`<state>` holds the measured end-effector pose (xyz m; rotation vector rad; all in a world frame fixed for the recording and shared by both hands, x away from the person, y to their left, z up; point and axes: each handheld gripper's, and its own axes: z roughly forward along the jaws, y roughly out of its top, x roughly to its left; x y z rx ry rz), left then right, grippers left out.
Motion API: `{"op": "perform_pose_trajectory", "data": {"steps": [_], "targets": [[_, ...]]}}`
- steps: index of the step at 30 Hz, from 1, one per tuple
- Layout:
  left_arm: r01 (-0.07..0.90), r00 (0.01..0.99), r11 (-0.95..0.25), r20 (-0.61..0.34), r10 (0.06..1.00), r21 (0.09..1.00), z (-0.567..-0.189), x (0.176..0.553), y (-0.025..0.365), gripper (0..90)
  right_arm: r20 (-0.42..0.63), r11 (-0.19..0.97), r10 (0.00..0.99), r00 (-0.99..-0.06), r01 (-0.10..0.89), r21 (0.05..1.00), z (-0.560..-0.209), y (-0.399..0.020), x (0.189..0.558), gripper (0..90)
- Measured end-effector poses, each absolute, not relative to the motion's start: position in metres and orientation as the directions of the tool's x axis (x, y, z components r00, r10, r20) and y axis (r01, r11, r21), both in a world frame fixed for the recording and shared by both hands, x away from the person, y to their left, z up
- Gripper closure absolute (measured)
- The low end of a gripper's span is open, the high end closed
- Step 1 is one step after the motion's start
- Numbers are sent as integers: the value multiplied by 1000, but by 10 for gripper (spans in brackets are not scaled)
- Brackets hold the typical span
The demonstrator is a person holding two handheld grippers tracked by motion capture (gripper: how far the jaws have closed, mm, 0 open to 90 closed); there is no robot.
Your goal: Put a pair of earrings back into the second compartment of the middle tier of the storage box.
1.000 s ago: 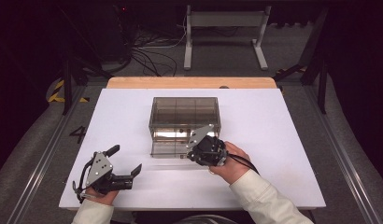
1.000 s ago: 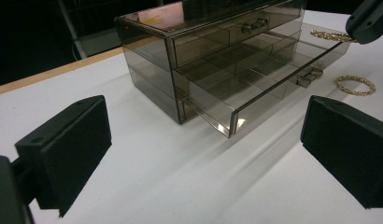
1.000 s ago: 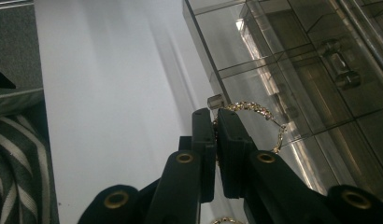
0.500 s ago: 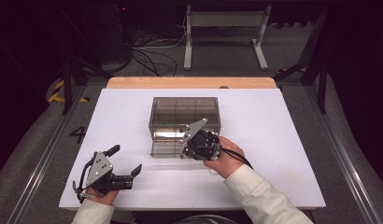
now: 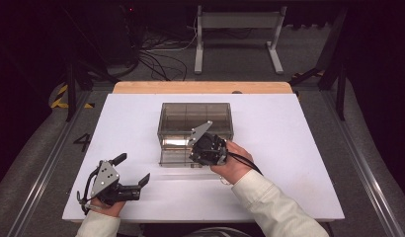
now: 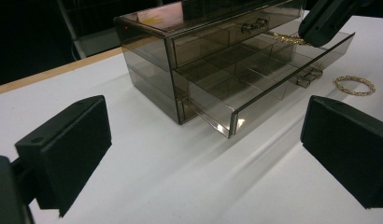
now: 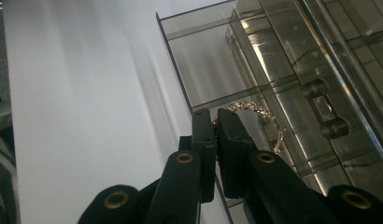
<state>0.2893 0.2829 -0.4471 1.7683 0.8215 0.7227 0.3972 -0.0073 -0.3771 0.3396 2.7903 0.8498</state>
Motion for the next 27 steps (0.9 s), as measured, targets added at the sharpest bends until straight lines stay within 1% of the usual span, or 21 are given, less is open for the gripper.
{"op": "perform_pose_trajectory", "data": {"steps": [5, 13, 27], "targets": [[196, 591, -260, 98, 801, 946, -447, 290, 282, 27, -132, 815, 275, -952, 158, 557, -378, -3, 402, 867], [197, 592, -257, 94, 801, 946, -447, 290, 282, 27, -103, 818, 298, -949, 198, 539, -385, 1, 411, 867], [197, 592, -257, 94, 801, 946, -447, 289, 282, 27, -84, 826, 300, -950, 215, 522, -394, 7, 417, 867]]}}
